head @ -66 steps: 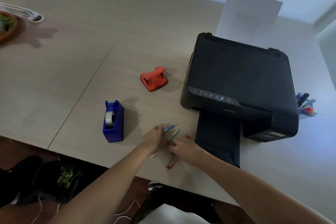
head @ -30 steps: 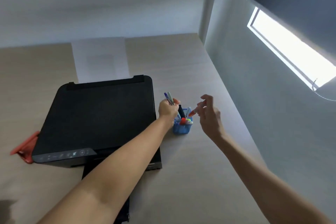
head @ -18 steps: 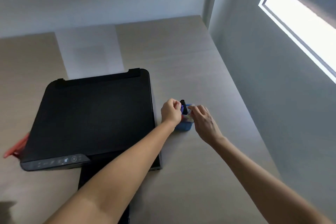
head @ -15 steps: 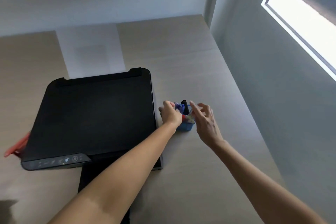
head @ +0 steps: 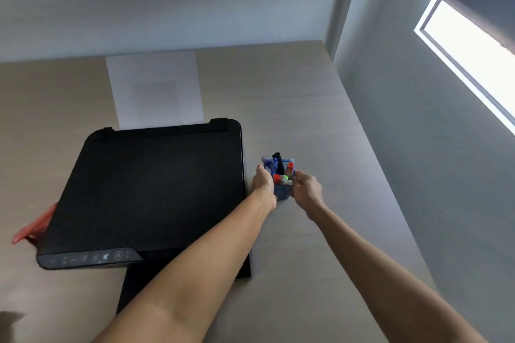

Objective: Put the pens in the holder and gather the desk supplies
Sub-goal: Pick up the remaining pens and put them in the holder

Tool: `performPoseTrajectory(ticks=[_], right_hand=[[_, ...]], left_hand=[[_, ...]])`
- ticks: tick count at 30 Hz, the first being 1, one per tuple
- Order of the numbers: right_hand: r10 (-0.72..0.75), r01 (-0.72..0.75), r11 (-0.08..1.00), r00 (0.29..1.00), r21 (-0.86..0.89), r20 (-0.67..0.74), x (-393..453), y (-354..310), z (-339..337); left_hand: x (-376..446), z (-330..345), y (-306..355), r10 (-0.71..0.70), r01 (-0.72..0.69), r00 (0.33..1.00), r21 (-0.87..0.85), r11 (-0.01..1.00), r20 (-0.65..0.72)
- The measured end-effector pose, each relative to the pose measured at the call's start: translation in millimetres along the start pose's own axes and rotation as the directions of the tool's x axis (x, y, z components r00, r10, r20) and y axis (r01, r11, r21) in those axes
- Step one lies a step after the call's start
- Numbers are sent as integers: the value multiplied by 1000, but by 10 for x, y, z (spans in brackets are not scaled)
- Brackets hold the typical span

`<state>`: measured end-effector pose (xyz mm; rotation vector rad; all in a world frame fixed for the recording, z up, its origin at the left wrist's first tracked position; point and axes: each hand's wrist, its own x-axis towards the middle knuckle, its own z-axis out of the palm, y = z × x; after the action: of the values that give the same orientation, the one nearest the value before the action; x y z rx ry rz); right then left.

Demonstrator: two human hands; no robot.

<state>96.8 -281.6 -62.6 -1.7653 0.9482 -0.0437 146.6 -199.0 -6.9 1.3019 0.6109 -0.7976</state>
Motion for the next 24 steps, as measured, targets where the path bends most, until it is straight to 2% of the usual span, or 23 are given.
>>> performPoseTrajectory(ticks=[6, 11, 13, 15, 19, 21, 24], right_hand=[[-23, 25, 994, 1000, -107, 21, 417, -264, 89], [-26, 35, 986, 998, -163, 58, 494, -337, 42], [-42, 51, 980, 998, -193, 47, 420, -391, -36], [-95, 82, 973, 994, -216, -50, 331, -516, -124], [-303, 259, 943, 927, -209, -221, 151, -959, -217], [-370, 328, 923, 899, -200, -233, 11, -1267, -134], [-500, 463, 859, 850, -220, -164, -266, -1738, 244]], left_hand=[[197, 96, 295, -4, 2, 1000, -73, 997, -28], [289, 91, 382, -11, 7, 999, -85, 996, -44], [215, 67, 418, 12, -14, 999, -37, 999, -48], [17, 51, 502, 60, -60, 998, 12, 998, 7], [-607, -12, 802, 19, -49, 963, 104, 993, 270], [-927, -289, 987, 109, -156, 940, 122, 980, 323], [-1301, -1097, 1233, 368, -425, 881, 156, 892, 299]])
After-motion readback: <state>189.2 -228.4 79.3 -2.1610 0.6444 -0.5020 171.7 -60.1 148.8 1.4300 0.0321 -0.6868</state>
